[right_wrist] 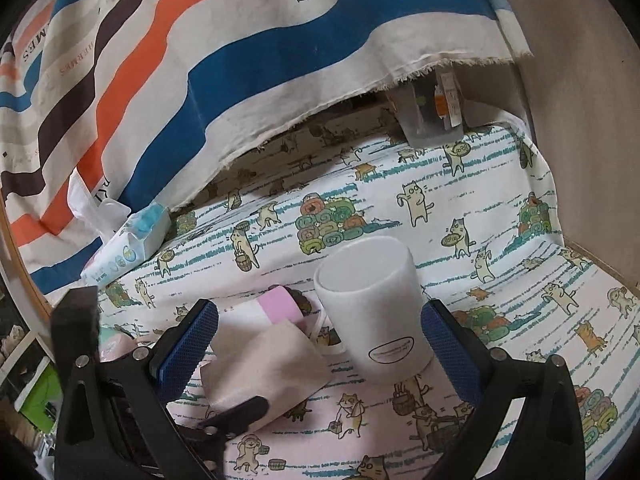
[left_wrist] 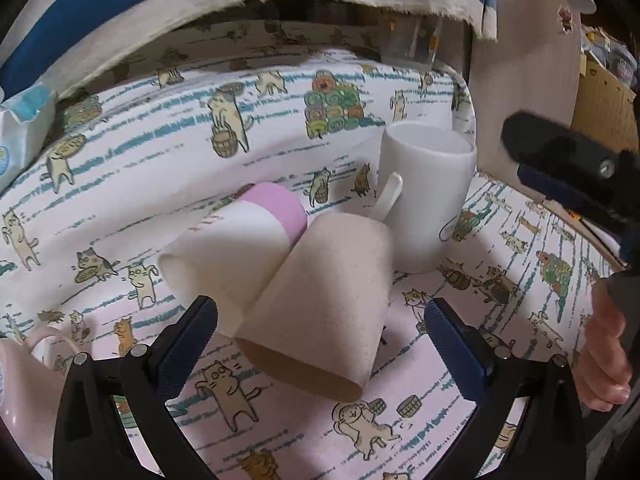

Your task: Flip cup upside down

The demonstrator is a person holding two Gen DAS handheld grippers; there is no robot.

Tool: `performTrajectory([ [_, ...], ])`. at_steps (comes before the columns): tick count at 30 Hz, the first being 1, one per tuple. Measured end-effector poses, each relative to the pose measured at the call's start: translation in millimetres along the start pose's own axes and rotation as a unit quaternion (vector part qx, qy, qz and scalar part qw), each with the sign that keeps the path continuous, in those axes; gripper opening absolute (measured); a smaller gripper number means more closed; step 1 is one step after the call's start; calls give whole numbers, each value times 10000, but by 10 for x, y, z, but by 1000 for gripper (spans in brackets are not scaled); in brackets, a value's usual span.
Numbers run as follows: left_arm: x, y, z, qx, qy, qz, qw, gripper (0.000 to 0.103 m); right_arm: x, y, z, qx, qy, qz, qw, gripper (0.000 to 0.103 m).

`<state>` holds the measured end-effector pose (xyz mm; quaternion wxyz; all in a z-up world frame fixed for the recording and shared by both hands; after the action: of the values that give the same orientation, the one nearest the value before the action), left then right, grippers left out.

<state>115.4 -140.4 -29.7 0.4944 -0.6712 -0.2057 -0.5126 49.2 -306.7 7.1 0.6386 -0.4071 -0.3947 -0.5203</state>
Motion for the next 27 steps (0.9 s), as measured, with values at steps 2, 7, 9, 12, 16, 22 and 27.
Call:
performTrajectory([
  [2, -38, 41, 4, 20, -53, 19, 10000, 103, -5, 0, 6, -28, -29, -5, 10000, 102],
  [7, -110, 69, 57, -116, -363, 2, 9993, 89, -8, -30, 52, -67, -217, -102, 9997, 102],
  [9, -116, 52, 98, -146, -526, 17, 9985, 77, -18, -25, 61, -68, -244, -76, 9997, 102],
  [12, -141, -50, 141, -354, -793, -7, 9962, 71, -37, 8, 58, -132, -265, -4, 9996, 102],
  [16, -182, -263, 108, -86, -758, -205, 9969, 70, -48, 28, 42, -148, -255, 64, 9995, 102],
  [22, -199, -688, -81, 569, -242, -494, 9969, 69, -80, 15, 112, -52, -344, 127, 9993, 102],
  [27, -282, -897, -246, 1587, 120, -571, 9856, 69, -116, -1, 221, 129, -489, 182, 9986, 102],
])
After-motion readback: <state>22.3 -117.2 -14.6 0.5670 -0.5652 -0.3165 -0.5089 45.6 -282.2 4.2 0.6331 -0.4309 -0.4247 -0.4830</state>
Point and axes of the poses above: each gripper's, at about its wrist camera, not at the fingertips, and y roughly the way its jaws point, z to its left, x to its top, the point moved 1 cm from there along y, roughly the way its jaws point, and after that the axes turned 15 degrees about -z, right-handed, at the moved point
